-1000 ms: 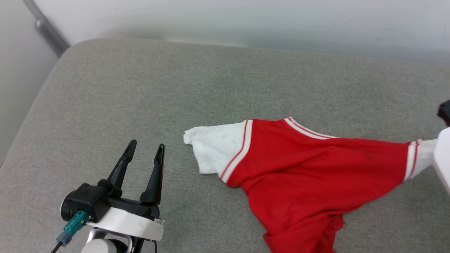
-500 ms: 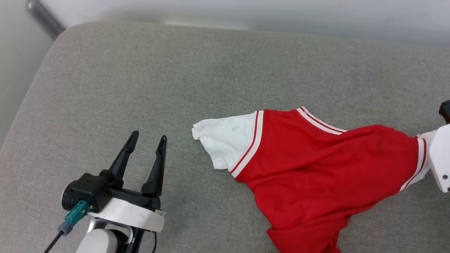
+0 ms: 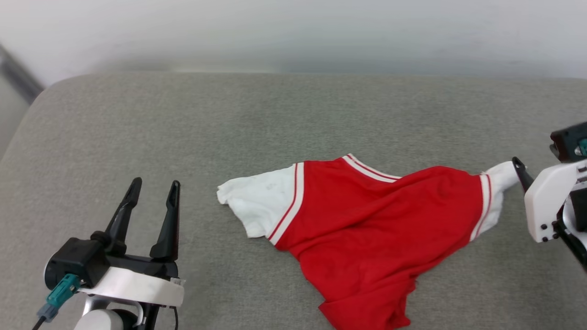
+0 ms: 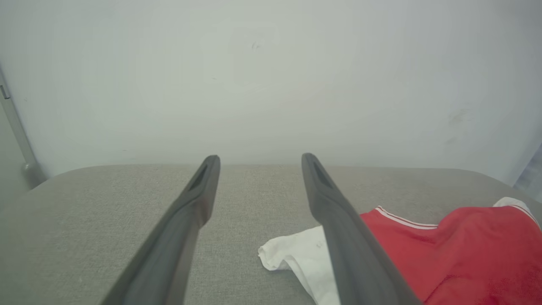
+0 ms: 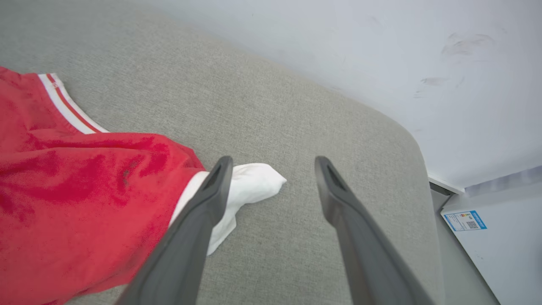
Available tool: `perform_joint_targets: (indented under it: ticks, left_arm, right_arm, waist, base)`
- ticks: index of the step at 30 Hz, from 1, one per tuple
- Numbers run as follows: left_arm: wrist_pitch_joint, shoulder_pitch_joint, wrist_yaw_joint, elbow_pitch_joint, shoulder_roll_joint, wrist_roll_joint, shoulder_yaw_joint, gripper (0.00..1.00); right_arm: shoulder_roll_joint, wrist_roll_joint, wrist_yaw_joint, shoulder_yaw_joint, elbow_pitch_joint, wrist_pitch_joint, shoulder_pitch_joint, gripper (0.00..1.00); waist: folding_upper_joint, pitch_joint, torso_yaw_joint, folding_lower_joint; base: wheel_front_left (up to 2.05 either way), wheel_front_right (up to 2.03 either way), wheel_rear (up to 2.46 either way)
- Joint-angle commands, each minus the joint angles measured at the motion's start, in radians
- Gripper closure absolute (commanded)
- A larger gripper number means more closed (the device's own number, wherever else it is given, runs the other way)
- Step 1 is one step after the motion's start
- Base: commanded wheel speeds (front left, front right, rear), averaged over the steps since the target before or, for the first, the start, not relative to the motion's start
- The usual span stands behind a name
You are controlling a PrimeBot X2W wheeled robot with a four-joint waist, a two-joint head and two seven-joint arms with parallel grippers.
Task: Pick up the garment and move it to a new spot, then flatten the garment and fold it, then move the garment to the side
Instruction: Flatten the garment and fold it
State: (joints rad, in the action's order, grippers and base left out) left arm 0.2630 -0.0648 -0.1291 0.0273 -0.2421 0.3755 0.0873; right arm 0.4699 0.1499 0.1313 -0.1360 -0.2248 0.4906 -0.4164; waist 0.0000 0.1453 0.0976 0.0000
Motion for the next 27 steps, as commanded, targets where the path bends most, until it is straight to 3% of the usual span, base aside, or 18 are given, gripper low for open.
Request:
perform_joint_targets:
  ticks: [1, 9, 13, 16, 23, 27]
  left_arm:
    - [0.003, 0.013, -0.001, 0.008, -0.005, 0.003, -0.009, 0.00]
    - [0.002, 0.031, -0.001, 0.028, -0.021, 0.018, -0.025, 0.00]
    - [0.002, 0.007, -0.001, 0.021, -0.066, 0.045, 0.005, 0.00]
    - [-0.032, -0.039, -0.001, 0.021, -0.138, 0.072, 0.047, 0.00]
    - [-0.355, -0.252, 0.000, 0.006, -0.356, 0.232, 0.196, 0.00]
    - [-0.616, -0.381, 0.000, -0.054, -0.454, 0.355, 0.291, 0.00]
  right_arm:
    - [-0.025, 0.006, -0.001, 0.020, 0.023, -0.031, 0.030, 0.00]
    - [-0.212, 0.021, -0.001, 0.165, 0.167, -0.262, 0.225, 0.00]
    - [-0.301, 0.042, -0.001, 0.206, 0.223, -0.375, 0.284, 0.00]
    - [-0.340, 0.042, -0.001, 0.223, 0.259, -0.444, 0.302, 0.00]
    - [-0.372, 0.025, -0.001, 0.274, 0.301, -0.502, 0.282, 0.00]
    - [-0.388, -0.017, -0.001, 0.307, 0.293, -0.502, 0.260, 0.00]
  waist:
    - [0.0000, -0.023, -0.035, 0.0000]
    - [0.0000, -0.032, -0.099, 0.0000]
    - [0.0000, -0.019, -0.131, 0.0000]
    - [0.0000, 0.001, -0.155, 0.0000]
    - [0.0000, 0.081, -0.190, 0.0000]
    - [0.0000, 0.120, -0.204, 0.0000]
  base:
    - [0.00, 0.00, 0.00]
    - [0.00, 0.00, 0.00]
    - [0.00, 0.00, 0.00]
    - [0.00, 0.00, 0.00]
    - [0.00, 0.00, 0.00]
    - [0.00, 0.00, 0.00]
